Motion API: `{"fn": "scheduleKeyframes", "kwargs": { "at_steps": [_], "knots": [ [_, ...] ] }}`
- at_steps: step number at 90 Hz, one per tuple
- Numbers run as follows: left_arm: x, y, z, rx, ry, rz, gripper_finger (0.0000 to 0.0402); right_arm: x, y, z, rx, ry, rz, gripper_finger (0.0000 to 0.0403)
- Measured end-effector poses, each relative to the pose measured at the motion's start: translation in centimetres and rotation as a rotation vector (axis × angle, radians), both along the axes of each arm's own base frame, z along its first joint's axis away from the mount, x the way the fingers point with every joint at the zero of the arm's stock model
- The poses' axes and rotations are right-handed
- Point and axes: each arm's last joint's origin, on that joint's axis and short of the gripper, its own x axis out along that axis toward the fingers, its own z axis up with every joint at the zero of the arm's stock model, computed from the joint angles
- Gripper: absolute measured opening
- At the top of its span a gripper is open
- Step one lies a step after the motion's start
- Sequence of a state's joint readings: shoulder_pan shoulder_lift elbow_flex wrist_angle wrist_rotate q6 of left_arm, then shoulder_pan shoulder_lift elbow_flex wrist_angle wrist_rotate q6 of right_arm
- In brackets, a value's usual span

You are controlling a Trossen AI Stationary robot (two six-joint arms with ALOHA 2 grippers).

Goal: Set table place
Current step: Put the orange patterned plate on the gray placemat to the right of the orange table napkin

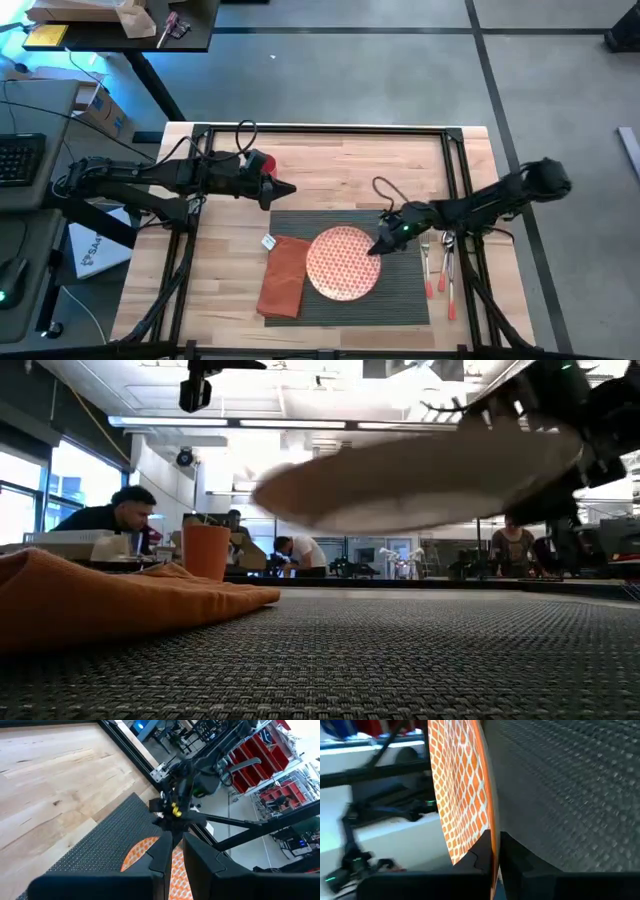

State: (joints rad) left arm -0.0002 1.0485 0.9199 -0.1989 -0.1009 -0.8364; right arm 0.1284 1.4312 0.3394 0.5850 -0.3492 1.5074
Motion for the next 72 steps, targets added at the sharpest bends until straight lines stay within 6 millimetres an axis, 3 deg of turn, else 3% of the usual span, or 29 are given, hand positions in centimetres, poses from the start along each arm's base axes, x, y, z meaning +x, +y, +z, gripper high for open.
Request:
{"fn": "scheduleKeyframes", "kwargs": {
  "at_steps": [19,55,72],
  "knots": [
    [0.0,0.0,-0.1,-0.005,0.010,-0.006,0.0030,1.1,0.0,-2.0,-0.046,0.075,0.019,0.0000],
    [-0.1,0.0,-0.3,0.003,0.033,-0.016,0.0030,1.5,0.2,-3.1,-0.107,0.074,0.061,0.0002],
    [-0.2,0.0,-0.5,0.004,0.052,-0.016,0.0030,1.4,0.1,-3.2,-0.133,0.069,0.081,0.0069]
  ]
}}
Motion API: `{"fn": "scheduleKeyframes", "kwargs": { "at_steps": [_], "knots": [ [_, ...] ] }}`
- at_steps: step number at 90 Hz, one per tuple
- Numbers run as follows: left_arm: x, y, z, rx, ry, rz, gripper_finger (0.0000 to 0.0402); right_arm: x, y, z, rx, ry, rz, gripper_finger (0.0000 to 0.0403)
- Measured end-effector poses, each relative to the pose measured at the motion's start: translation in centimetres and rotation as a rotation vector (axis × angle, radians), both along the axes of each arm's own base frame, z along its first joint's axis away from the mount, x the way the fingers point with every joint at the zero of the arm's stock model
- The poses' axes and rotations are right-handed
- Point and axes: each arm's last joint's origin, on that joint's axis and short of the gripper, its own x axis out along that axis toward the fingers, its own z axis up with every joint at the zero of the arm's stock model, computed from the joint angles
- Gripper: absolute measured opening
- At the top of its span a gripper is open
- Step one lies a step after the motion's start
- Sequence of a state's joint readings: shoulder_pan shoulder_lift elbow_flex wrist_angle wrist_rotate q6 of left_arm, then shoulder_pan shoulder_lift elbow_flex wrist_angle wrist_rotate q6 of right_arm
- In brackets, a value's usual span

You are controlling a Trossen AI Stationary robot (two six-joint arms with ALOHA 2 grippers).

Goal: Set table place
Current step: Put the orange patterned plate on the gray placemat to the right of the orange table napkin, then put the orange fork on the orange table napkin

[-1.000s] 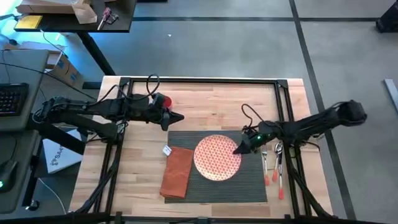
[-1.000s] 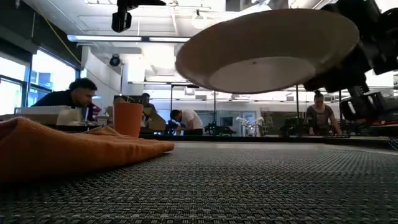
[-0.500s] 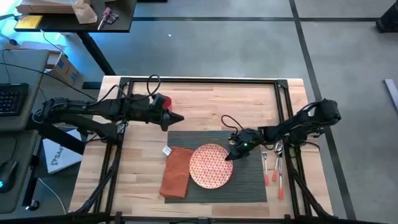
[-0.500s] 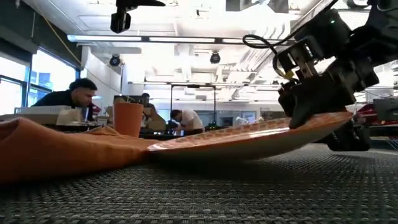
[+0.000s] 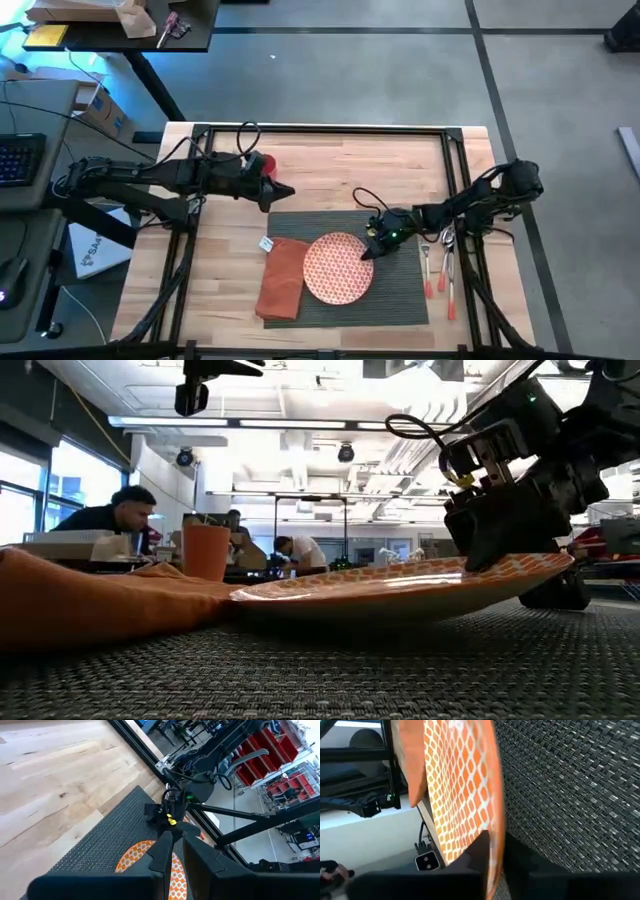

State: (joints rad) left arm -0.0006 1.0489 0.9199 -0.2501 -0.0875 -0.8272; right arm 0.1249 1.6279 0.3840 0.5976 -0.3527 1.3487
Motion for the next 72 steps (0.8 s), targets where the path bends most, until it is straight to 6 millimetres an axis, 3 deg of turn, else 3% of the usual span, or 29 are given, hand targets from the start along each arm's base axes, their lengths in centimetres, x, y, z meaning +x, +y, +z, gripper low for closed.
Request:
{"fn": "scheduleKeyframes", "kwargs": {
  "at_steps": [17,29,51,62,72],
  "knots": [
    [0.0,0.0,0.0,0.001,0.000,0.000,0.0030,0.2,0.0,0.0,-0.002,0.027,-0.009,0.0163],
    [0.0,0.0,0.0,0.002,0.000,0.000,0.0030,1.0,0.1,0.4,-0.052,0.080,0.028,0.0201],
    [0.0,0.0,0.0,-0.003,0.001,-0.012,0.0030,2.0,0.1,3.5,-0.179,0.284,0.090,0.0198],
    [0.0,0.0,0.0,0.009,0.002,-0.023,0.0030,1.8,0.1,6.4,-0.193,0.375,0.112,0.0190],
    [0.0,-0.1,0.0,0.011,0.003,-0.043,0.0030,0.4,0.2,9.3,-0.164,0.482,0.094,0.0188]
  ]
}}
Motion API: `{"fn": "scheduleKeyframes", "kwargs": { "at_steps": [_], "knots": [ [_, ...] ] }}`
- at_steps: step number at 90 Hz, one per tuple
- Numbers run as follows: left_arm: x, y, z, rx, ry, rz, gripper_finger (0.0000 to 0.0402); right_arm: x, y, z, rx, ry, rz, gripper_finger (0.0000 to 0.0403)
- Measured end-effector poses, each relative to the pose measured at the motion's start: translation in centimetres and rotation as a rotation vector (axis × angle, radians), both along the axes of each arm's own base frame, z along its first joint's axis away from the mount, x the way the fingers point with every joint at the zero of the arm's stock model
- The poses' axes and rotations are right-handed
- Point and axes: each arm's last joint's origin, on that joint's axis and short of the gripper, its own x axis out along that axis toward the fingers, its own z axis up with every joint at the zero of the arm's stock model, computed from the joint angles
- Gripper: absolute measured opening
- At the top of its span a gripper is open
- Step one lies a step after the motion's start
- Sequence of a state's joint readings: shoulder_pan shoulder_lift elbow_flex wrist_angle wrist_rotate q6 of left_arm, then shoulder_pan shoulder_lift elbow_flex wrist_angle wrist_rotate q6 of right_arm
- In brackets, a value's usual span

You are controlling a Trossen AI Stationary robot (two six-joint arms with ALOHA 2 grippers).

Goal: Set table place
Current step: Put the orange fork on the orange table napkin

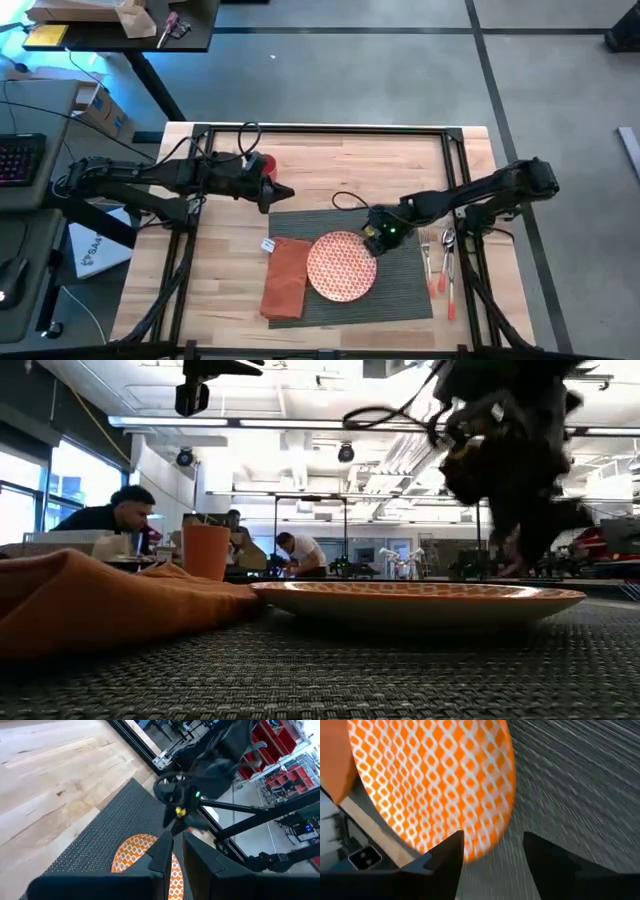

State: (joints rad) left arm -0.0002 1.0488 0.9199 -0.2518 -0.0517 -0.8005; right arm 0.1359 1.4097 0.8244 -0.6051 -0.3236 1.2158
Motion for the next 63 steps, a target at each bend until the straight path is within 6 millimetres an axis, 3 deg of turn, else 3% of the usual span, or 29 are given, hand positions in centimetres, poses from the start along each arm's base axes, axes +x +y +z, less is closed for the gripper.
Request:
{"fn": "scheduleKeyframes", "kwargs": {
  "at_steps": [13,33,49,63],
  "knots": [
    [0.0,-0.1,-0.1,-0.004,0.009,-0.016,0.0030,-4.5,0.3,1.1,0.018,0.250,-0.069,0.0187],
    [-0.1,-0.1,-0.1,0.003,0.016,-0.028,0.0030,-9.9,-0.1,-1.8,0.031,0.447,-0.262,0.0187],
    [-0.1,-0.2,-0.1,0.011,0.017,-0.071,0.0030,-10.3,-0.4,-5.1,0.080,0.374,-0.360,0.0179],
    [-0.1,-0.3,-0.2,0.005,0.017,-0.085,0.0030,-10.6,-0.3,-6.6,0.067,0.415,-0.416,0.0129]
  ]
}}
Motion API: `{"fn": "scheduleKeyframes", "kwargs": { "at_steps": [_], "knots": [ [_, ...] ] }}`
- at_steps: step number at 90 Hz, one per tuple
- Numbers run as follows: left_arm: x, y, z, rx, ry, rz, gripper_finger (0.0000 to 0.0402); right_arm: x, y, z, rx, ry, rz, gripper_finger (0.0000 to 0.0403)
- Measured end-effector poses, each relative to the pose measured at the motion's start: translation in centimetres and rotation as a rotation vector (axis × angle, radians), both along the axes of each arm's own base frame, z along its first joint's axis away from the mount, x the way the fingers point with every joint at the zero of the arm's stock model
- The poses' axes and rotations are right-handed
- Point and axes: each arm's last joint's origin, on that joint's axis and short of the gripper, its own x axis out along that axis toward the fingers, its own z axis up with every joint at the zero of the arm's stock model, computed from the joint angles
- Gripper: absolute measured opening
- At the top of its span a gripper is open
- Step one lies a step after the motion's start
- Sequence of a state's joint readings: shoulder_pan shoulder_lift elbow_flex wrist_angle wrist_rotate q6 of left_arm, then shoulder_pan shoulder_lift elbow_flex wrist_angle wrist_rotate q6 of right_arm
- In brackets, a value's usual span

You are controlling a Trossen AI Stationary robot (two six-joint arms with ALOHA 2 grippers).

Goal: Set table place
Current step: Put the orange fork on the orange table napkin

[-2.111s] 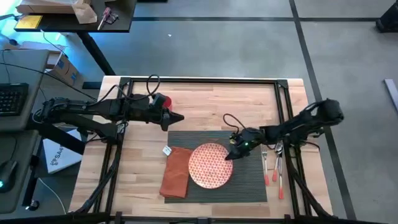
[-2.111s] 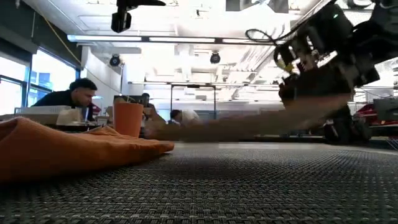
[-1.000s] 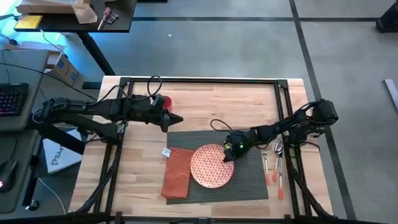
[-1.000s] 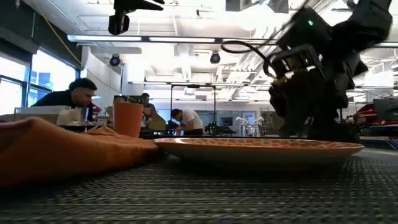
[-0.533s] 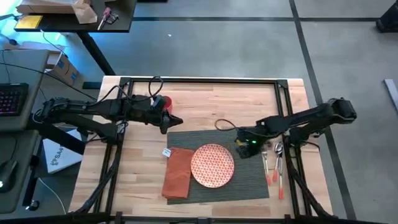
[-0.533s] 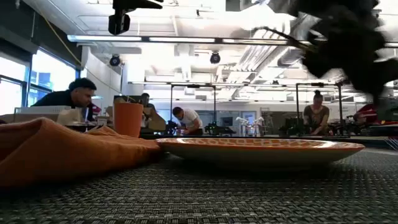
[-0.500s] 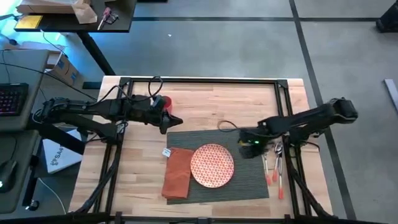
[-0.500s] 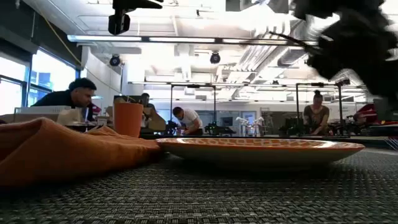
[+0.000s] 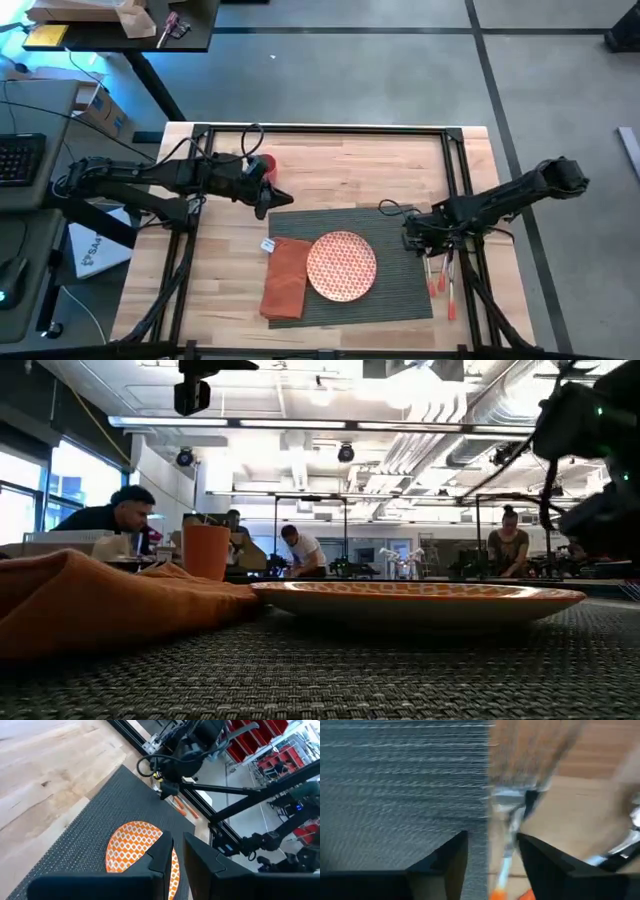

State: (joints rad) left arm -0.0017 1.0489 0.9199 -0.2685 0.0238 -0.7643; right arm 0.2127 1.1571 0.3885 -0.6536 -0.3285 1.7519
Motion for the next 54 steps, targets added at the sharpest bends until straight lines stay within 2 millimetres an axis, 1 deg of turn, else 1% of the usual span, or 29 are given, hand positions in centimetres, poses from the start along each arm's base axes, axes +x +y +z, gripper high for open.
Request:
{"fn": "scheduleKeyframes", "kwargs": {
  "at_steps": [8,18,22,27,32,41,54],
  "knots": [
    [0.0,0.0,0.0,0.000,0.001,0.000,0.0030,0.0,0.0,-0.2,-0.010,0.016,0.006,0.0086],
    [0.0,0.0,0.0,0.001,0.001,-0.001,0.0030,0.2,0.1,0.0,-0.017,-0.008,0.025,0.0021],
    [0.0,0.0,0.0,0.006,0.001,-0.003,0.0030,0.4,0.1,0.4,-0.027,-0.012,0.037,0.0009],
    [-0.1,0.0,0.1,0.015,-0.002,-0.007,0.0030,0.6,0.1,1.1,-0.045,0.005,0.049,0.0006],
    [-0.3,0.0,0.3,0.025,-0.010,-0.011,0.0030,1.3,0.2,2.4,-0.058,-0.005,0.058,0.0002],
    [-0.9,0.0,0.7,0.049,-0.027,-0.019,0.0030,2.9,0.6,5.1,-0.071,-0.078,0.063,0.0000],
    [-2.1,0.1,1.2,0.076,-0.037,-0.024,0.0030,5.6,1.2,9.0,-0.121,-0.222,0.031,0.0000]
  ]
}}
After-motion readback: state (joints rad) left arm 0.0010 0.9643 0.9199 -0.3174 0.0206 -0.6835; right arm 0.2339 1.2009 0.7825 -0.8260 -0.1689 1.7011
